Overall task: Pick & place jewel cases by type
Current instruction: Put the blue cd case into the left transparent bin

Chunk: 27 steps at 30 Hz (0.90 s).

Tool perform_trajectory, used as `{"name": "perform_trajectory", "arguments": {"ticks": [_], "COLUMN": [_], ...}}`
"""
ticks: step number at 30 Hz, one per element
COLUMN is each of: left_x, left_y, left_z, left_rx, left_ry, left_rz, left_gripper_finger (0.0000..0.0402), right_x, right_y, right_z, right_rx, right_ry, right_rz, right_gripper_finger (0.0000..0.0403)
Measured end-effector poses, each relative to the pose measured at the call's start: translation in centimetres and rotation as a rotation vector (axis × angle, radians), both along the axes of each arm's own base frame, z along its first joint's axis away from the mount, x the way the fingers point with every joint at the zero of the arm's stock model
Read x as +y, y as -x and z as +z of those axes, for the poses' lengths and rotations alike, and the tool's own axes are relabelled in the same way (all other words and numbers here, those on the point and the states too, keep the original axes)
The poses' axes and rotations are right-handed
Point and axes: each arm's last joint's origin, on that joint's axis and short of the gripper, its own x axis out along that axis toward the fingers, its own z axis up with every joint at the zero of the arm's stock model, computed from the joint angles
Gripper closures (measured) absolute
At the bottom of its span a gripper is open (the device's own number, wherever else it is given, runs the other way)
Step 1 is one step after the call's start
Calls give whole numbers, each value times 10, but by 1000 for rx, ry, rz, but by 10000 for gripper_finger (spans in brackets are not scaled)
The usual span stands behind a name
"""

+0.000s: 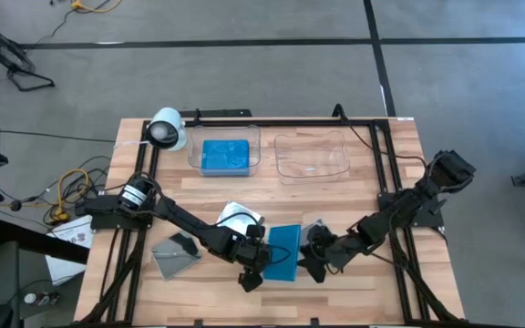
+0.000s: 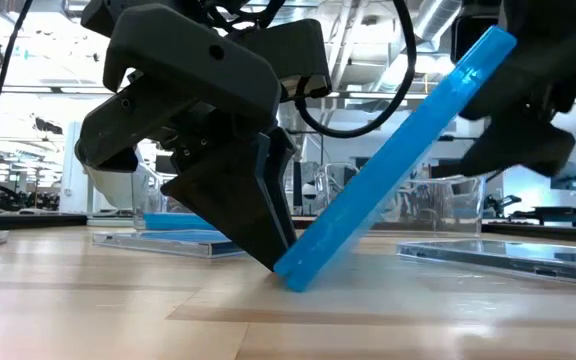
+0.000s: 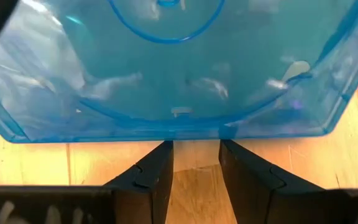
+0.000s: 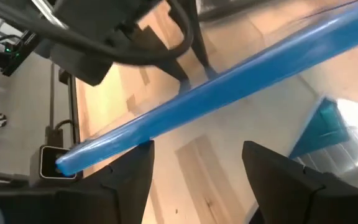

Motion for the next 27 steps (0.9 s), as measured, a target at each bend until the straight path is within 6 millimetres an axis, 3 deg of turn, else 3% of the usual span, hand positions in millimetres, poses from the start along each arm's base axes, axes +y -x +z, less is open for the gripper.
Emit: {"name": "perform_trajectory", "arguments": {"ticks": [5, 12, 20, 27], "left_x": [0, 0, 0, 0], "left_y": [0, 0, -1, -1], "left_z": [0, 0, 0, 0], "left_rx": [0, -1, -9, -10], "left_ry": [0, -4, -11, -11], "left_rz": [0, -1, -4, -4], "left_gripper_finger": [272, 272, 272, 272], "right_x": [-2, -3, -8, -7], "right_y": [3, 3, -8, -10], "right_z": [11, 11, -3, -8], "right_rx": [-29, -29, -7, -15], "right_ry": [-6, -8, -35, -7], "right_rz": [4, 3, -64, -65], "right_gripper_finger": [160, 160, 162, 188]}}
